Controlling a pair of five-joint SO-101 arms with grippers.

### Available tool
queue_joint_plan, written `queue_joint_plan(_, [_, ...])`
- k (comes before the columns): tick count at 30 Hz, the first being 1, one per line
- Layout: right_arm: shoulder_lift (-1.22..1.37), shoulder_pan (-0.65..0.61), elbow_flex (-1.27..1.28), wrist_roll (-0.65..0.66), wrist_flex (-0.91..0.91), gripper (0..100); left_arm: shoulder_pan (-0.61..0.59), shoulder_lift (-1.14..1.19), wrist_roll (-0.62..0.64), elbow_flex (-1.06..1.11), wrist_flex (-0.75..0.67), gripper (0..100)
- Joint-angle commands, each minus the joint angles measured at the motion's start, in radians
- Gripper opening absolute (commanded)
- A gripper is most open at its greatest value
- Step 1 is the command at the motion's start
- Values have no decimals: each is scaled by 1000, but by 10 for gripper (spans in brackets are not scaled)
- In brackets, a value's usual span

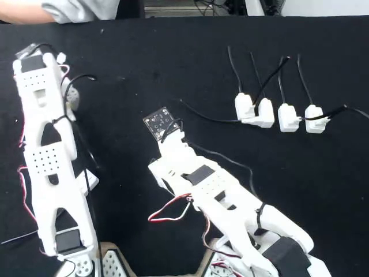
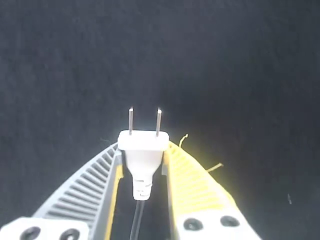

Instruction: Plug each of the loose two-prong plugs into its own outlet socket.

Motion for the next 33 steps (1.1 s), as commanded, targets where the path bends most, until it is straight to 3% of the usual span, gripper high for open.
queue_joint_plan(1, [-62, 17, -8, -8, -9, 194, 82, -351, -14, 289, 8, 30])
queue_joint_plan(9, [-332, 172, 18, -94, 158, 194, 209, -720, -94, 562, 5, 30])
queue_joint_plan(13, [-473, 238, 94, -98, 127, 194, 302, -778, -104, 654, 5, 30])
queue_joint_plan(17, [-564, 333, 136, -127, 126, 194, 403, -769, -212, 773, -15, 30])
queue_joint_plan(21, [-572, 362, 143, -196, 124, 194, 443, -783, -239, 912, -112, 30])
queue_joint_plan(31, [-572, 361, 147, -199, 123, 194, 549, -961, -236, 1374, -486, 30])
queue_joint_plan(33, [-572, 361, 147, -199, 123, 194, 556, -994, -187, 1431, -559, 35])
